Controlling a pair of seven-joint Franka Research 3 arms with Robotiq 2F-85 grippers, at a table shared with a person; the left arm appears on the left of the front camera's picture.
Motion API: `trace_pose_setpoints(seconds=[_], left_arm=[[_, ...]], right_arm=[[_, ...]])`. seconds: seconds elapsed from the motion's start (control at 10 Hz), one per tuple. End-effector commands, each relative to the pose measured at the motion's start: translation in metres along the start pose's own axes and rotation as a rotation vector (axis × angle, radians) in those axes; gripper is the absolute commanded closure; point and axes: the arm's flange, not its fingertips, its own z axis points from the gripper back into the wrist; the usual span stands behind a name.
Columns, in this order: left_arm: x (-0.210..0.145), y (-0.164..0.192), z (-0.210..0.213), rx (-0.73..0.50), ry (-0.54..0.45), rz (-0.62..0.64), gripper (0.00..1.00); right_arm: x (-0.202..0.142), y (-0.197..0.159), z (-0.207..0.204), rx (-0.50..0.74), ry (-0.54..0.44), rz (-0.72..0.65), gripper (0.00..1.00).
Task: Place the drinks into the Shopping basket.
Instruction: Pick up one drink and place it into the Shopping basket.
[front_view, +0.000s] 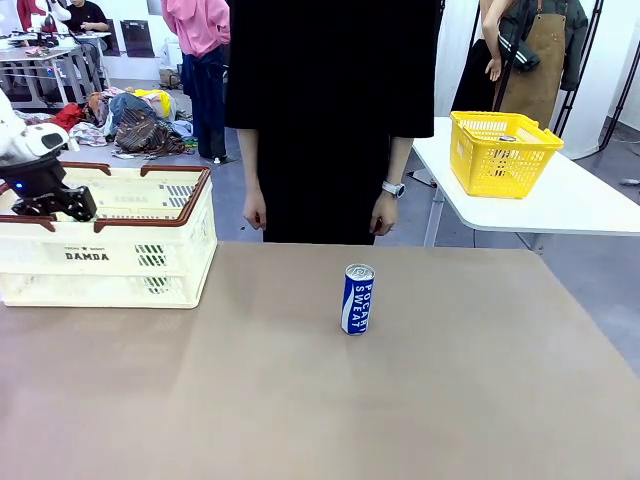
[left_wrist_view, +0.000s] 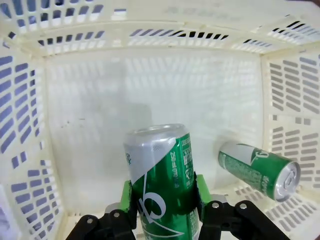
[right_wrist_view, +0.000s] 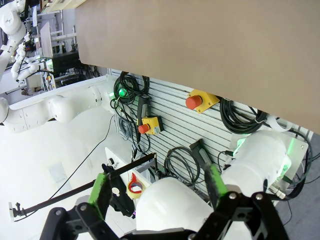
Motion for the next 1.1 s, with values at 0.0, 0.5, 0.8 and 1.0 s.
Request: trace_pose_setpoints(seconds=[0.0,0.5,0.8,1.0], left_arm=[[0.006,0.0,-0.011,0.013,0.037,-0.022,1.0],[0.004,-0.003,-0.021,-0.004,0.038,-0.012,1.0],[0.005,-0.004,-0.024,-0.019,0.046,-0.014,1.0],[0.011,-0.003,-0.045,-0.03,0.049,-0.039,1.0]], right_arm=[[0.0,0.001,0.002,0.008,-0.001,0.014,0.0],[0.0,0.001,0.002,0.008,-0.001,0.014,0.0],[0.0,0.001,0.002,0.008,-0.001,0.014,0.0],[0.0,0.001,0.002,0.008,-0.001,0.014,0.0]])
